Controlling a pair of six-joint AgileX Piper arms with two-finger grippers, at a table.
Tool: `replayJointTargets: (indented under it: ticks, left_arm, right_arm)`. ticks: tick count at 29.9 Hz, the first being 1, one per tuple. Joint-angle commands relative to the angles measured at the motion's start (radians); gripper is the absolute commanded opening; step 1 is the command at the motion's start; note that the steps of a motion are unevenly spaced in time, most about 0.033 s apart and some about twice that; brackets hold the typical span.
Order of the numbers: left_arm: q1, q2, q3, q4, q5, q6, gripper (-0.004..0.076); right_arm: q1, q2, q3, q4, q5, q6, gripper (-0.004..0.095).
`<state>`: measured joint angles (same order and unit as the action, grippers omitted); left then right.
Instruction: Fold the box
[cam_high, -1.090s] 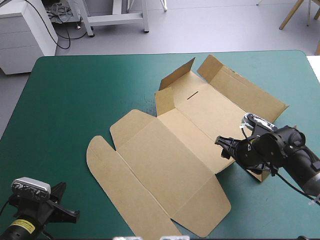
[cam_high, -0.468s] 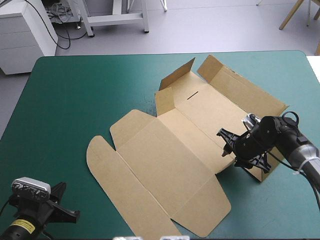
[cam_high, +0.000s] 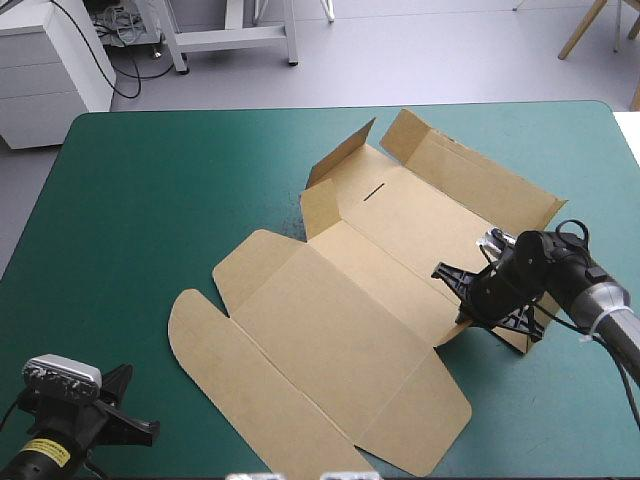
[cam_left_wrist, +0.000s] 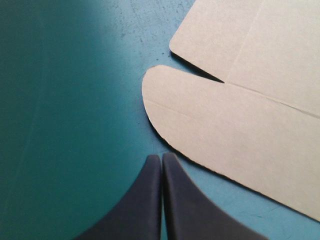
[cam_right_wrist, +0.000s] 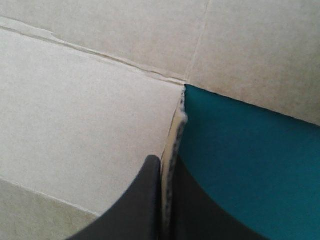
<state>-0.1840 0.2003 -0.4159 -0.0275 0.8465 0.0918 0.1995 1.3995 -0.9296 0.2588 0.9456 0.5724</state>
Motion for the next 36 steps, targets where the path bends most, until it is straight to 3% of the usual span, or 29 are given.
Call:
replayJointTargets:
  ticks: [1,11,21,25,27,36]
  left_arm:
    - [0.0,0.014,-0.034,-0.005,-0.064,-0.009,-0.001]
    - [0.0,0.014,-0.034,-0.005,-0.064,-0.009,-0.001]
    - [0.0,0.014,-0.034,-0.005,-0.064,-0.009,-0.001]
    - [0.0,0.014,-0.034,-0.005,-0.064,-0.009,-0.001]
    - [0.0,0.014,-0.034,-0.005,-0.064,-0.009,-0.001]
    - [0.0,0.014,-0.034,-0.005,-0.064,-0.009,-0.001]
  right_arm:
    - [-0.007,-0.027,-0.049,-0.023,-0.024,-0.062,-0.0019]
    - [-0.007,0.01,-0.203,-0.201,-0.067,-0.353,-0.0019]
    - [-0.006,0.302,-0.499,-0.188,-0.019,-0.871,-0.0019]
    - [-0.004,0.419,-0.67,-0.09,0.058,-1.184,-0.0019]
    - [0.007,0.467,-0.74,-0.049,0.065,-1.268,-0.0019]
    - [0.19,0.632,-1.009,-0.108,0.055,-1.576,-0.0019]
